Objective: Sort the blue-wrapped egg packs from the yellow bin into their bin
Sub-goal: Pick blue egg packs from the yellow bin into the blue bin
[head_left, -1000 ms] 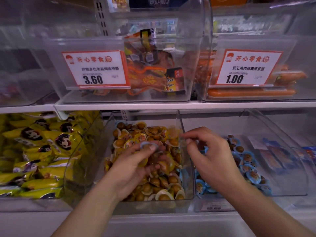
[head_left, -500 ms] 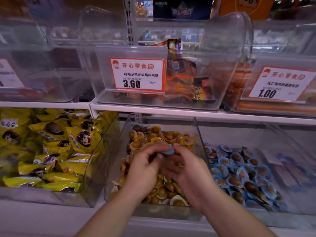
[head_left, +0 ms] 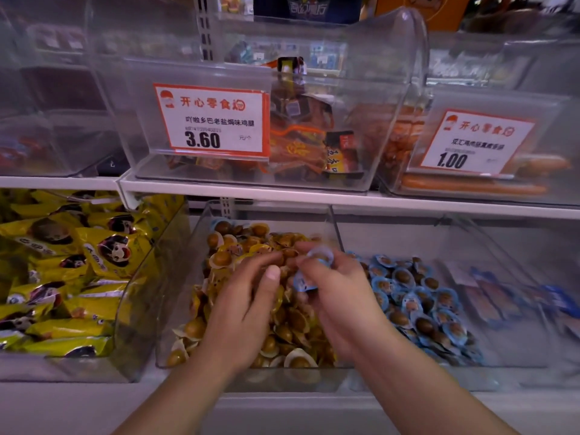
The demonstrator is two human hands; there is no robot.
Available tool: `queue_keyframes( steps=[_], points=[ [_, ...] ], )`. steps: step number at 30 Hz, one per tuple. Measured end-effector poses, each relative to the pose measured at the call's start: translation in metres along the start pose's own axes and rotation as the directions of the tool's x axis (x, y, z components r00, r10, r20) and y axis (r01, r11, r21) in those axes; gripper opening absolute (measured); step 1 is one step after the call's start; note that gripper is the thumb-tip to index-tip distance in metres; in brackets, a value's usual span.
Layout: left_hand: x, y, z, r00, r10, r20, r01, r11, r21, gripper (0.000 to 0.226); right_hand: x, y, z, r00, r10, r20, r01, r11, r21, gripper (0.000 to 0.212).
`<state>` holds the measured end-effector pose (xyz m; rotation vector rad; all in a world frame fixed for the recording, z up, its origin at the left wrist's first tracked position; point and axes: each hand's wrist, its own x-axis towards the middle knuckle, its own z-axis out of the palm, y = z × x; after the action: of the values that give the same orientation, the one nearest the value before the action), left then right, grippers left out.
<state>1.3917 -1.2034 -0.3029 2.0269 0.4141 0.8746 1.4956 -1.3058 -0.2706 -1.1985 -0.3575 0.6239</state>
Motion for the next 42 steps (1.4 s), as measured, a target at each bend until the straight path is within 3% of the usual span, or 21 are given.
queue_keyframes(
  steps=[3,5,7,9,10,12,13,14,17,18,21,24,30,33,34,37,40,42],
  points=[
    [-0.002,0.002,0.01,0.995,0.003,0.099,0.0,0.999,-0.032,0.031,0.002,-0.031,-0.039,0.981,-0.191,-0.013,0.186,0.969,-0.164,0.01],
    [-0.001,0.001,0.019,0.975,-0.008,0.224,-0.009,0.997,0.073,0.021,0.003,-0.045,-0.073,0.983,-0.178,-0.045,0.156,0.937,-0.312,0.016],
    [-0.001,-0.003,0.026,0.927,-0.033,0.374,-0.057,0.972,0.227,0.025,0.005,-0.05,-0.107,0.98,-0.158,-0.124,0.068,0.841,-0.536,0.027],
    [0.001,-0.007,0.031,0.881,-0.064,0.47,-0.111,0.935,0.336,0.022,0.009,-0.051,-0.14,0.965,-0.196,-0.177,-0.008,0.648,-0.762,0.033],
    [0.002,-0.008,0.033,0.872,-0.069,0.485,-0.133,0.92,0.369,0.02,0.01,-0.051,-0.155,0.962,-0.207,-0.176,-0.051,0.499,-0.865,0.03],
    [0.005,-0.012,0.036,0.873,-0.071,0.483,-0.157,0.896,0.415,0.026,0.007,-0.05,-0.176,0.964,-0.2,-0.174,-0.164,0.068,-0.984,0.024],
    [0.007,-0.015,0.038,0.867,-0.079,0.491,-0.175,0.876,0.45,0.037,0.004,-0.05,-0.179,0.963,-0.215,-0.164,-0.187,-0.09,-0.978,0.027],
    [0.008,-0.017,0.041,0.851,-0.1,0.515,-0.201,0.844,0.497,0.05,0.002,-0.05,-0.179,0.957,-0.246,-0.152,-0.183,-0.108,-0.977,0.028],
    [0.013,-0.016,0.051,0.795,-0.177,0.581,-0.299,0.718,0.629,0.078,0.0,-0.049,-0.163,0.941,-0.329,-0.08,-0.002,0.229,-0.973,0.019],
    [0.016,-0.015,0.053,0.788,-0.198,0.583,-0.308,0.693,0.652,0.08,0.0,-0.047,-0.155,0.933,-0.358,-0.022,0.081,0.269,-0.96,0.018],
    [0.023,-0.012,0.057,0.782,-0.221,0.583,-0.282,0.708,0.647,0.072,-0.005,-0.034,-0.13,0.911,-0.386,0.146,0.252,0.24,-0.938,0.018],
    [0.024,-0.013,0.062,0.781,-0.158,0.605,-0.322,0.727,0.606,0.051,-0.005,-0.021,-0.116,0.921,-0.298,0.252,0.314,0.181,-0.932,0.022],
    [0.026,-0.017,0.06,0.857,-0.032,0.515,-0.414,0.554,0.722,0.051,0.0,-0.012,-0.112,0.918,-0.252,0.307,0.354,0.165,-0.921,0.026],
    [0.022,-0.022,0.061,0.825,0.083,0.559,-0.472,0.643,0.603,0.012,0.002,-0.011,-0.113,0.915,-0.262,0.305,0.355,0.17,-0.919,0.025],
    [0.022,-0.022,0.063,0.804,0.091,0.587,-0.478,0.686,0.548,0.023,0.002,-0.011,-0.112,0.914,-0.264,0.308,0.359,0.172,-0.917,0.024],
    [0.023,-0.017,0.064,0.795,-0.002,0.606,-0.376,0.783,0.496,0.028,0.0,-0.009,-0.109,0.908,-0.266,0.325,0.377,0.179,-0.909,0.022],
    [0.025,-0.012,0.062,0.811,-0.108,0.575,-0.266,0.807,0.528,0.025,-0.001,-0.008,-0.108,0.905,-0.258,0.339,0.391,0.188,-0.901,0.022],
    [0.024,-0.01,0.065,0.781,-0.178,0.598,-0.234,0.805,0.546,0.04,-0.002,-0.007,-0.108,0.905,-0.256,0.34,0.391,0.186,-0.901,0.022]
  ],
)
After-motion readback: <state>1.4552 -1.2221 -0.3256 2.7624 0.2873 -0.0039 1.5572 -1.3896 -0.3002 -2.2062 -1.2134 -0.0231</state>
